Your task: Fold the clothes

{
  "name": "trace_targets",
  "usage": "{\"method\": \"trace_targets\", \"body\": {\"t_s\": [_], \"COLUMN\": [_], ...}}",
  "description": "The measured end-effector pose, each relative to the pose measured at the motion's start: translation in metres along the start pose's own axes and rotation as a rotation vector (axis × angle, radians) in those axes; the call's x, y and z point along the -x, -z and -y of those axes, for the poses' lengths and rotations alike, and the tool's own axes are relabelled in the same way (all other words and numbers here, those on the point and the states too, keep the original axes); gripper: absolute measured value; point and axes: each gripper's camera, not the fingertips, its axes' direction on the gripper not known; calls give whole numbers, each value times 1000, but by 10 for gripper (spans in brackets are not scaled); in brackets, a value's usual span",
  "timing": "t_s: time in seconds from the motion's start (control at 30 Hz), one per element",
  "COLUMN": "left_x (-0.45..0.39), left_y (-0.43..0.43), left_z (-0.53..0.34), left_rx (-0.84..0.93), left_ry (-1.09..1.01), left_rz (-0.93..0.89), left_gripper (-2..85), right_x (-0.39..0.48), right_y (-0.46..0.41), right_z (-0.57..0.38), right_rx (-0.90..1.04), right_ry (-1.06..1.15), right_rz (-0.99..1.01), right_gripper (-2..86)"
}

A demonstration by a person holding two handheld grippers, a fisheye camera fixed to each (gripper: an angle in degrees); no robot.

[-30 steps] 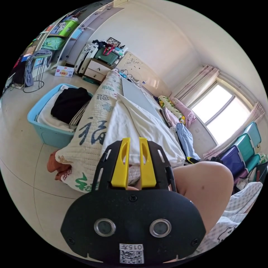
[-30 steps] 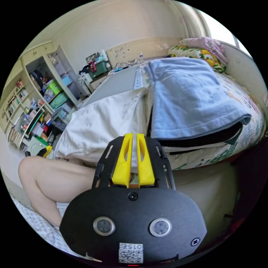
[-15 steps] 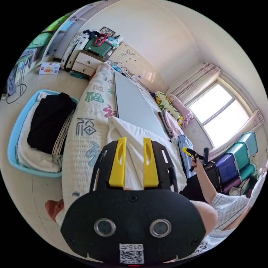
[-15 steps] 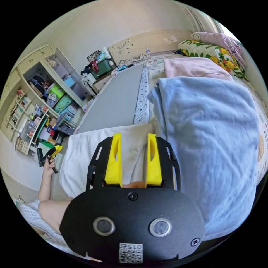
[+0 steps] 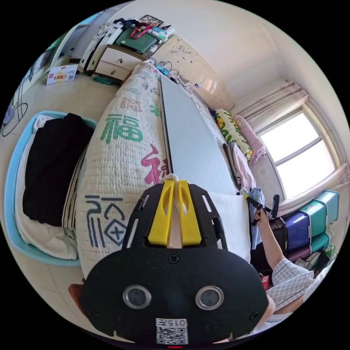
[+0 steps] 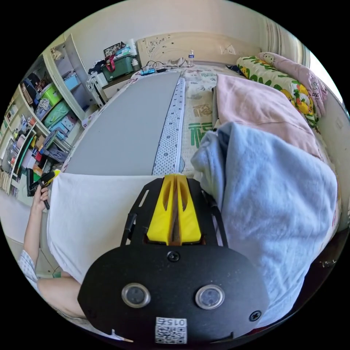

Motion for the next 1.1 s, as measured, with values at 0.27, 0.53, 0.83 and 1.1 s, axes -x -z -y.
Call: {"method": "trace_targets", "body": {"t_s": [0.27,0.53,0.83,1.1], "left_x": [19,93,115,128], "left_y": [14,28,43,41], "left_z": [63,63,78,85], "left_rx": [-33,-91,-90,-38], "left_ry": [-42,83,105,139], "left_rz": [-10,-323,-387,-389], "left_gripper": [3,34,50,20], "right_x": [3,60,284,350], "right_y": [13,140,162,154], "right_z": [89,62,13,-8], "right_rx": [68,-172,43,124], "right_ry": [-14,159,788,949], "right_rz": [-155,-45,617,267], "right_gripper": [8,89,110,86]}}
